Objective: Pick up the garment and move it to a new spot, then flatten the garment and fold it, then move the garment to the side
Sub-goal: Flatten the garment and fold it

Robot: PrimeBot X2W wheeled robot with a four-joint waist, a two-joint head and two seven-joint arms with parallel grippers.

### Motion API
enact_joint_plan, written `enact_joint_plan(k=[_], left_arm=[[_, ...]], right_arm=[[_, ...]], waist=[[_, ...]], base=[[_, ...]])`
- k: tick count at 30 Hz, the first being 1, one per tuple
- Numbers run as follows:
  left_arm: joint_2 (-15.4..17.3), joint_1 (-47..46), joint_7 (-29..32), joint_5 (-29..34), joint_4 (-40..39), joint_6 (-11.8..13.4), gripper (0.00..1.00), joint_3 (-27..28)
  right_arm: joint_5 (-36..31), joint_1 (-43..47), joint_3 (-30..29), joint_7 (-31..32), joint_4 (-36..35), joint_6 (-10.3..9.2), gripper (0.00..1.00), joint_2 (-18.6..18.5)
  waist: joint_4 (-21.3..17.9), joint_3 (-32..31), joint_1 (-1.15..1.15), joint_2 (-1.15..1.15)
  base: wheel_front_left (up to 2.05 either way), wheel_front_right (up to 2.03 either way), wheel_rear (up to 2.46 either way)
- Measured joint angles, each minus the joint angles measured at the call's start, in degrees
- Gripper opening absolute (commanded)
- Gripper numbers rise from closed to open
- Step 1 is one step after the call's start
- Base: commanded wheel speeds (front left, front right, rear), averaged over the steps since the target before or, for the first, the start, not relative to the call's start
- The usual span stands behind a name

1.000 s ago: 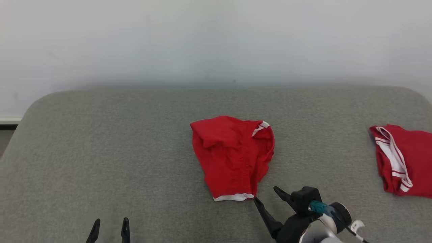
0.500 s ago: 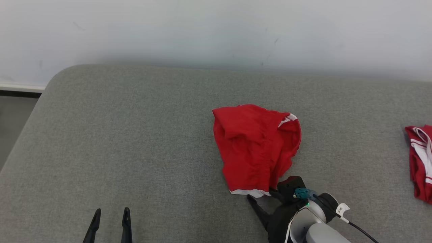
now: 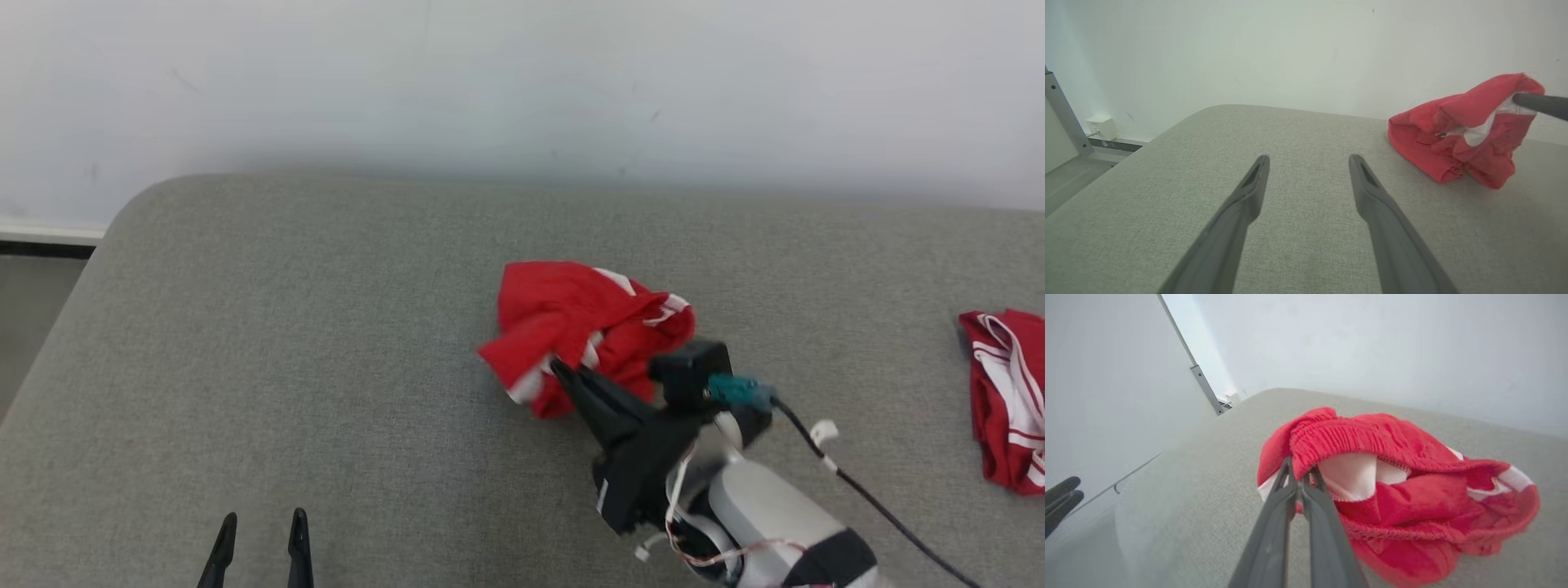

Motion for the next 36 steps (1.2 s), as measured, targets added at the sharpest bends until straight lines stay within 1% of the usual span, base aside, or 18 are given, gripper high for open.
enact_joint_plan(k=[4, 8, 13, 14, 16, 18, 19, 21, 23, 24, 25, 27, 28, 29, 30, 31, 33, 36], left_arm=[[0.0, 0.5, 0.0, 0.1, -0.2, 0.0, 1.0, -0.1], [0.0, 0.7, 0.0, 0.1, -0.3, 0.0, 1.0, -0.1], [0.0, 1.2, 0.0, 0.2, -0.2, -0.2, 1.0, -0.2], [0.0, 1.5, 0.0, 0.2, -0.3, -0.4, 1.0, -0.2], [0.0, 1.7, 0.0, 0.2, -0.5, -0.4, 1.0, -0.2], [0.0, 1.9, 0.0, 0.2, -0.5, -0.4, 1.0, -0.1], [0.0, 2.0, 0.0, 0.1, -0.6, -0.4, 1.0, -0.1], [0.0, 2.3, 0.0, 0.1, -0.5, -0.4, 1.0, -0.2], [0.0, 2.4, 0.0, 0.0, -0.6, -0.4, 1.0, -0.2], [0.0, 2.3, 0.0, 0.0, -0.6, -0.4, 1.0, -0.3], [0.0, 2.3, 0.0, 0.0, -0.7, -0.4, 1.0, -0.4], [0.0, 2.2, 0.0, 0.0, -0.8, -0.4, 1.0, -0.5], [0.0, 2.2, 0.0, 0.0, -0.8, -0.2, 1.0, -0.5], [0.0, 2.1, 0.0, 0.0, -0.9, -0.2, 1.0, -0.4], [0.0, 1.9, 0.0, 0.0, -0.9, -0.2, 1.0, -0.4], [0.0, 1.6, 0.0, 0.0, -0.9, -0.2, 1.0, -0.4], [0.0, 1.3, 0.0, 0.1, -0.9, -0.2, 1.0, -0.4], [0.0, 1.1, 0.0, 0.1, -0.8, -0.2, 1.0, -0.5]], right_arm=[[3.4, -4.5, 1.3, 0.3, -6.0, 0.0, 0.0, 0.4], [7.7, -9.7, 1.3, 0.2, -10.8, 0.0, 0.0, 2.1], [14.0, -13.0, -3.1, -4.7, -17.0, 0.0, 0.0, 3.8], [16.2, -13.1, -5.0, -6.0, -18.8, 0.0, 0.0, 4.0], [17.1, -12.5, -7.0, -6.4, -19.1, 0.0, 0.0, 3.2], [15.7, -10.2, -9.7, -5.9, -16.7, 0.01, 0.0, 1.0], [13.6, -8.6, -11.3, -5.0, -14.2, 0.0, 0.0, -0.7], [6.4, -5.4, -13.2, -1.4, -7.9, 0.0, 0.0, -4.6], [-1.5, -2.2, -16.6, 3.2, -0.8, -0.01, 0.0, -7.0], [-5.3, -0.6, -18.1, 5.3, 2.2, 0.0, 0.0, -7.8], [-7.7, 1.1, -20.1, 7.1, 4.5, 0.0, 0.0, -7.7], [-10.9, 3.5, -24.2, 9.2, 7.4, -0.01, 0.0, -6.4], [-12.9, 4.4, -25.4, 9.9, 8.1, 0.0, 0.12, -5.8], [-14.8, 5.1, -26.7, 10.0, 8.3, 0.0, 0.43, -5.0], [-16.2, 5.7, -28.6, 10.0, 8.4, 0.0, 0.91, -4.3], [-17.2, 6.2, -30.7, 10.6, 8.7, 0.0, 1.0, -3.6], [-19.6, 7.9, -33.7, 11.7, 8.5, 0.0, 1.0, -2.3], [-22.3, 10.0, -37.3, 12.7, 6.4, 0.0, 1.0, -0.1]], waist=[[-0.9, -1.1, 0.0, 0.0], [-1.6, -2.0, -0.01, 0.0], [-1.8, -3.0, -0.01, 0.0], [-1.7, -3.2, -0.01, 0.0], [-1.7, -3.3, -0.01, 0.0], [-1.8, -3.3, -0.01, 0.0], [-1.8, -3.3, -0.01, 0.0], [-1.8, -3.3, -0.01, 0.0], [-1.9, -3.1, -0.01, 0.0], [-1.9, -2.9, -0.01, 0.0], [-1.9, -2.7, -0.01, 0.0], [-2.1, -2.3, -0.01, 0.0], [-2.2, -2.1, -0.01, 0.0], [-2.3, -1.9, -0.01, 0.0], [-2.5, -1.7, -0.01, 0.0], [-2.6, -1.5, -0.01, 0.0], [-2.9, -1.2, -0.01, 0.0], [-3.3, -0.9, -0.01, 0.0]], base=[[0.0, 0.0, 0.0], [0.0, 0.0, 0.0], [0.0, 0.0, 0.0], [0.0, 0.0, 0.0], [0.0, 0.0, 0.0], [0.0, 0.0, 0.0], [0.0, 0.0, 0.0], [0.0, 0.0, 0.0], [0.0, 0.0, 0.0], [0.0, 0.0, 0.0], [0.0, 0.0, 0.0], [0.0, 0.0, 0.0], [0.0, 0.0, 0.0], [0.0, 0.0, 0.0], [0.0, 0.0, 0.0], [0.0, 0.0, 0.0], [0.0, 0.0, 0.0], [0.0, 0.0, 0.0]])
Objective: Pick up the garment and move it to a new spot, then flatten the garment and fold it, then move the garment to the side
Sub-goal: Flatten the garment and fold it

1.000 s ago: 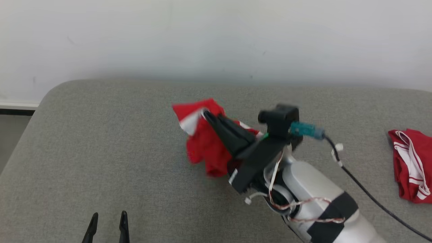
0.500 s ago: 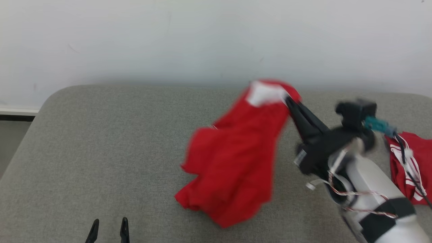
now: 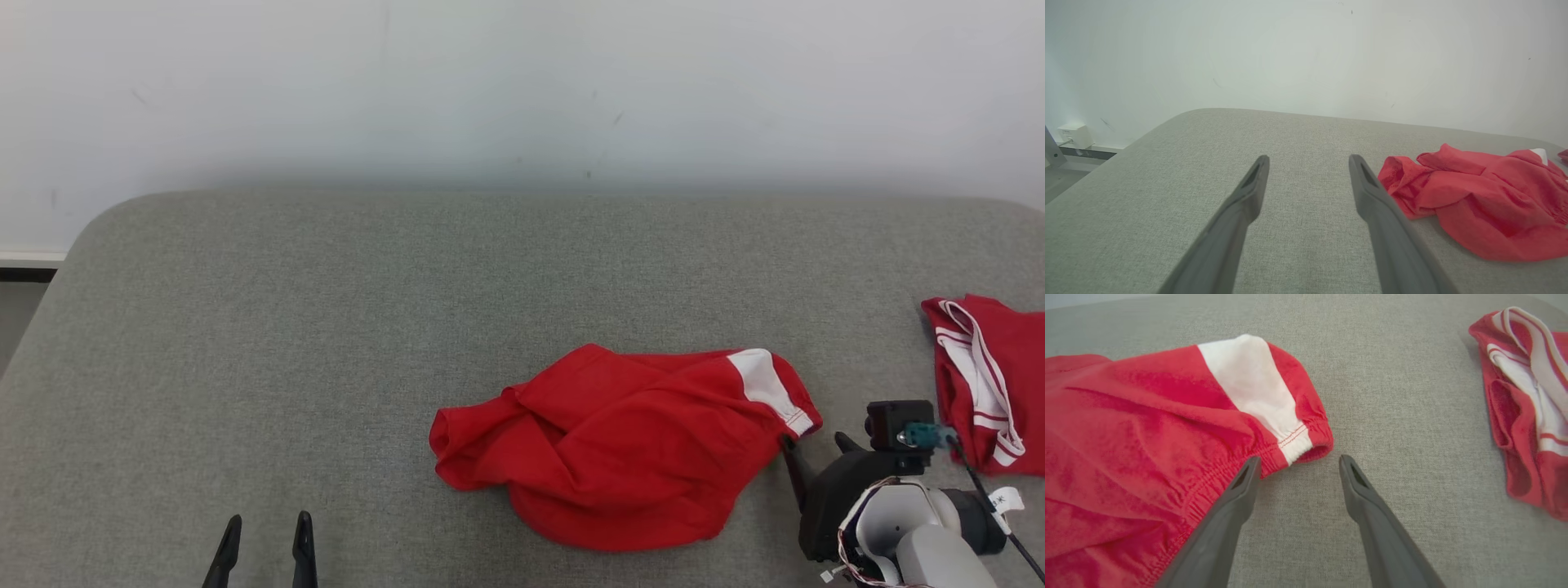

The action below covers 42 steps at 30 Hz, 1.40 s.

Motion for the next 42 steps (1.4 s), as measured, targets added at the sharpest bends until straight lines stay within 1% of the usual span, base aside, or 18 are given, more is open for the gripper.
enact_joint_plan(k=[4, 8, 11, 13, 17, 20, 22, 27, 33, 36, 37, 39, 40, 41, 42], left_arm=[[0.0, -0.4, 0.0, 0.0, 0.1, 0.2, 1.0, -0.1], [0.0, -0.4, 0.0, 0.0, 0.1, 0.2, 1.0, -0.2], [0.0, -0.4, 0.0, -0.1, 0.0, 0.3, 1.0, 0.0], [0.0, -0.4, 0.0, -0.1, 0.1, 0.3, 1.0, 0.1], [0.0, -0.4, 0.0, -0.1, 0.5, 0.3, 1.0, 0.2], [0.0, -0.2, 0.0, -0.1, 0.5, 0.3, 1.0, 0.3], [0.0, 0.0, 0.0, -0.1, 0.5, 0.3, 1.0, 0.3], [0.0, 0.3, 0.0, -0.1, 0.7, 0.2, 1.0, 0.6], [0.0, 0.2, 0.0, -0.2, 1.3, -0.1, 1.0, 0.6], [0.0, -0.3, 0.0, -3.1, 2.0, 0.1, 1.0, 0.4], [0.0, -1.0, 0.0, -4.6, 3.0, 0.1, 1.0, 0.0], [0.0, -3.0, 0.0, -5.1, 5.4, -0.3, 1.0, -2.0], [0.0, -3.0, 0.0, -5.1, 5.4, -0.3, 1.0, -2.0], [0.2, -6.2, 1.5, -5.3, 8.8, -0.6, 1.0, -5.0], [0.2, -6.2, 1.5, -5.3, 8.8, -0.6, 1.0, -5.0]], right_arm=[[-2.5, 4.2, -4.8, 1.3, -5.3, 0.0, 1.0, 1.6], [-5.4, 8.5, -8.3, -2.5, -15.1, 0.0, 1.0, 2.9], [-8.3, 13.0, -8.9, -7.7, -22.6, 0.0, 1.0, 4.0], [-10.7, 15.9, -7.5, -12.7, -26.9, 0.0, 1.0, 4.1], [-12.2, 22.0, -5.1, -20.9, -30.8, 0.0, 1.0, 4.7], [-13.2, 25.3, -2.7, -24.8, -31.6, 0.0, 1.0, 5.1], [-13.6, 27.0, -1.6, -25.9, -31.4, 0.0, 1.0, 5.2], [-13.3, 28.3, 0.9, -26.8, -30.0, 0.0, 1.0, 5.5], [-11.9, 26.9, 1.5, -27.2, -29.4, 0.0, 1.0, 5.7], [-11.5, 26.5, 1.6, -27.3, -29.3, 0.0, 1.0, 5.7], [-11.4, 26.3, 1.6, -27.3, -29.2, 0.0, 1.0, 5.7], [-11.2, 26.1, 1.8, -27.3, -29.1, 0.0, 1.0, 5.7], [-11.2, 26.1, 1.8, -27.3, -29.1, 0.0, 1.0, 5.7], [-10.9, 26.1, 2.5, -27.3, -28.8, 0.0, 1.0, 5.7], [-10.9, 26.1, 2.5, -27.3, -28.8, 0.0, 1.0, 5.7]], waist=[[-0.2, 0.0, 0.0, 0.0], [-0.5, -0.2, 0.0, 0.0], [-0.8, -0.4, 0.0, 0.0], [-1.1, -0.6, 0.0, 0.0], [-1.4, -1.2, 0.0, 0.0], [-1.8, -1.7, 0.0, 0.0], [-2.1, -1.9, 0.0, 0.0], [-3.0, -2.3, 0.0, 0.0], [-3.8, -2.5, 0.0, 0.0], [-4.3, -2.5, 0.0, 0.0], [-4.5, -2.5, 0.0, 0.0], [-4.9, -2.4, 0.0, 0.0], [-4.9, -2.4, 0.0, 0.0], [-5.5, -2.3, 0.0, 0.0], [-5.5, -2.3, 0.0, 0.0]], base=[[0.0, 0.0, 0.0], [0.0, 0.0, 0.0], [0.0, 0.0, 0.0], [0.0, 0.0, 0.0], [0.0, 0.0, 0.0], [0.0, 0.0, 0.0], [0.0, 0.0, 0.0], [0.0, 0.0, 0.0], [0.0, 0.0, 0.0], [0.0, 0.0, 0.0], [0.0, 0.0, 0.0], [0.0, 0.0, 0.0], [0.0, 0.0, 0.0], [0.0, 0.0, 0.0], [0.0, 0.0, 0.0]])
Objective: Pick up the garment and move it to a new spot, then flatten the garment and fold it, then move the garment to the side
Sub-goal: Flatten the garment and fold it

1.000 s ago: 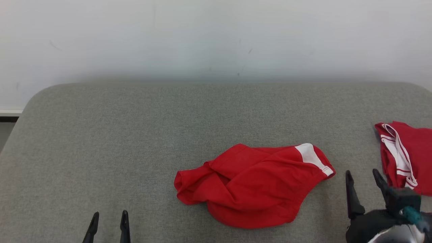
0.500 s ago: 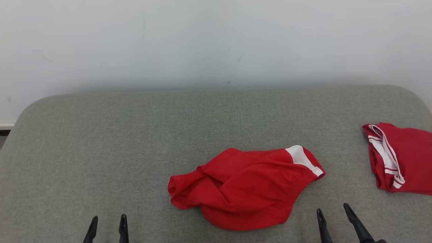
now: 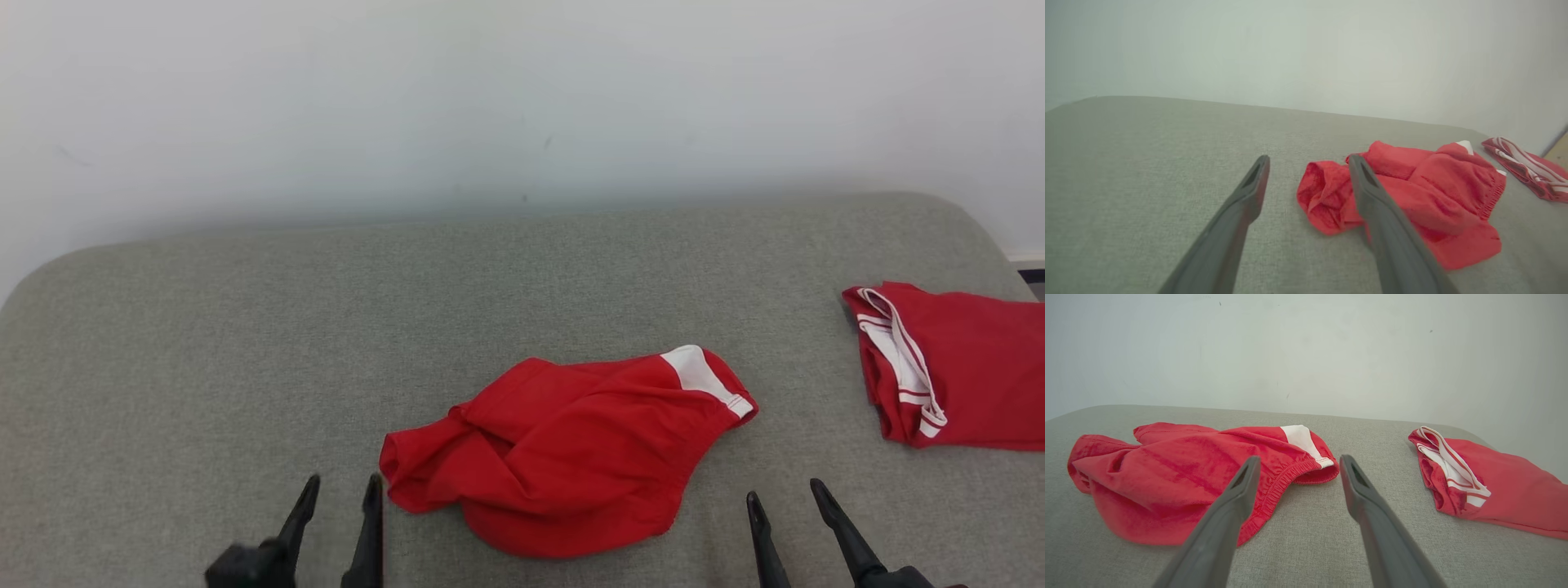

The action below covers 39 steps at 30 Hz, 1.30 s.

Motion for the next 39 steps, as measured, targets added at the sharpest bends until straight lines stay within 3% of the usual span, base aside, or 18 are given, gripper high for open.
enact_joint_plan(k=[6, 12, 23, 24, 25, 26, 27, 28, 33, 39], left_arm=[[0.5, -13.9, 10.3, -3.5, 9.1, -0.3, 1.0, -5.6], [0.1, -24.2, 19.7, -8.1, 19.8, -0.3, 1.0, -7.3], [-0.1, -28.6, 25.3, -11.1, 29.0, 1.2, 1.0, -8.5], [-0.1, -28.7, 25.3, -11.8, 29.0, 0.8, 0.91, -8.7], [-0.1, -28.8, 25.3, -12.6, 29.1, 0.7, 0.64, -9.0], [-0.1, -28.8, 25.3, -12.9, 29.1, 0.3, 0.46, -9.5], [-0.1, -28.9, 24.9, -13.0, 29.0, 0.3, 0.09, -9.9], [-0.1, -29.0, 24.0, -13.2, 28.8, 0.2, 0.0, -10.3], [-0.1, -32.5, 14.6, -12.3, 26.3, -0.2, 0.0, -11.0], [0.3, -39.9, 5.5, -9.6, 21.7, 2.3, 0.0, -9.5]], right_arm=[[0.9, -0.4, 1.3, 0.0, 0.3, 0.0, 1.0, 0.0], [1.5, -1.5, 2.2, 0.0, 0.2, 0.0, 1.0, 0.1], [3.2, -2.3, 1.4, -0.1, 0.2, 0.0, 1.0, 0.0], [3.2, -2.3, 1.3, -0.1, 0.2, 0.0, 1.0, 0.0], [3.3, -2.3, 1.3, -0.1, 0.2, 0.0, 1.0, 0.0], [3.5, -2.3, 1.3, -0.1, 0.2, 0.0, 1.0, 0.0], [3.5, -2.3, 1.3, -0.1, 0.2, 0.0, 1.0, 0.0], [3.5, -2.3, 1.3, -0.1, 0.2, 0.0, 1.0, 0.1], [3.9, -2.5, 1.1, -0.2, 0.1, 0.0, 1.0, 0.0], [4.1, -2.5, 1.4, -0.2, 0.2, 0.0, 1.0, 0.1]], waist=[[-2.3, 0.6, 0.01, 0.0], [-5.4, 1.8, 0.01, 0.0], [-11.7, 4.3, 0.01, 0.0], [-12.0, 4.5, 0.01, 0.0], [-12.2, 4.6, 0.01, 0.0], [-12.2, 4.7, 0.01, 0.0], [-12.2, 4.7, 0.01, 0.01], [-12.1, 4.7, 0.01, 0.0], [-11.0, 4.2, 0.01, 0.0], [-9.9, 3.3, 0.0, 0.0]], base=[[0.0, 0.0, 0.0], [0.0, 0.0, 0.0], [0.0, 0.0, 0.0], [0.0, 0.0, 0.0], [0.0, 0.0, 0.0], [0.0, 0.0, 0.0], [0.0, 0.0, 0.0], [0.0, 0.0, 0.0], [0.0, 0.0, 0.0], [0.0, 0.0, 0.0]])
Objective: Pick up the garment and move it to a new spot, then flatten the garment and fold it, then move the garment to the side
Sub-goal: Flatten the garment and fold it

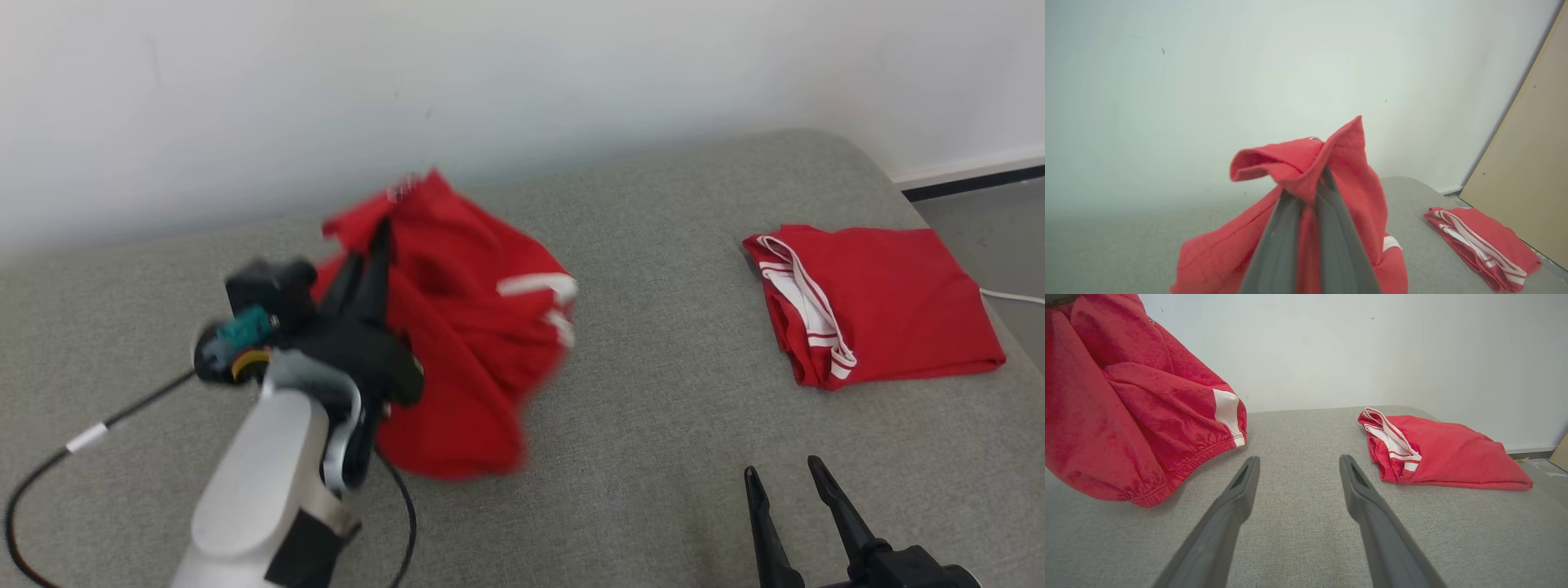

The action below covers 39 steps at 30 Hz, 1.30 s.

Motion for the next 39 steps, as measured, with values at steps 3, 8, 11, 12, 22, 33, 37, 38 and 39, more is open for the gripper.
enact_joint_plan(k=[3, 8, 11, 12, 22, 33, 37, 38, 39], left_arm=[[0.7, -3.6, -1.5, 1.1, -2.9, 0.3, 0.0, 0.0], [2.6, -7.5, -1.8, 3.9, -7.3, -0.2, 0.0, -2.2], [2.2, -5.7, 0.6, 4.1, -6.5, -1.0, 0.0, -5.4], [1.9, -4.1, 1.4, 4.0, -5.6, -1.1, 0.0, -6.7], [-0.5, 8.1, 5.7, -10.1, -0.8, -2.9, 1.0, -26.0], [0.3, 5.4, 2.7, -17.4, -1.8, -0.6, 1.0, -26.7], [4.4, 4.9, 1.6, -17.2, -1.9, 1.5, 1.0, -23.9], [5.5, 4.8, 1.6, -17.2, -1.9, 2.1, 1.0, -23.3], [6.5, 4.7, 1.5, -17.2, -1.8, 2.7, 1.0, -22.6]], right_arm=[[0.1, 0.1, 0.0, 0.0, 0.1, 0.0, 1.0, 0.0], [0.3, 0.1, 0.3, 0.0, 0.2, 0.0, 1.0, 0.0], [0.8, 0.3, 0.3, 0.0, 0.4, 0.0, 1.0, 0.0], [1.0, 0.3, 0.4, 0.0, 0.5, 0.0, 1.0, 0.0], [1.4, -0.9, 1.0, -0.1, 0.9, 0.0, 1.0, 0.0], [1.4, -0.3, 0.3, -0.1, 0.9, 0.0, 1.0, 0.0], [1.4, -0.3, 0.5, -0.1, 0.9, 0.0, 1.0, 0.0], [1.4, -0.3, 0.5, -0.1, 0.9, 0.0, 1.0, 0.0], [1.4, -0.3, 0.7, -0.1, 0.9, 0.0, 1.0, 0.0]], waist=[[0.4, -0.6, 0.0, 0.0], [0.7, -1.3, 0.0, 0.0], [0.7, -1.3, 0.0, 0.0], [0.7, -1.2, 0.0, 0.0], [0.8, 0.0, 0.0, 0.0], [2.8, -0.1, 0.0, 0.0], [3.5, -0.4, 0.0, 0.0], [3.7, -0.5, 0.0, 0.0], [3.7, -0.6, 0.0, 0.0]], base=[[0.0, 0.0, 0.0], [0.0, 0.0, 0.0], [0.0, 0.0, 0.0], [0.0, 0.0, 0.0], [0.0, 0.0, 0.0], [0.0, 0.0, 0.0], [0.0, 0.0, 0.0], [0.0, 0.0, 0.0], [0.0, 0.0, 0.0]])
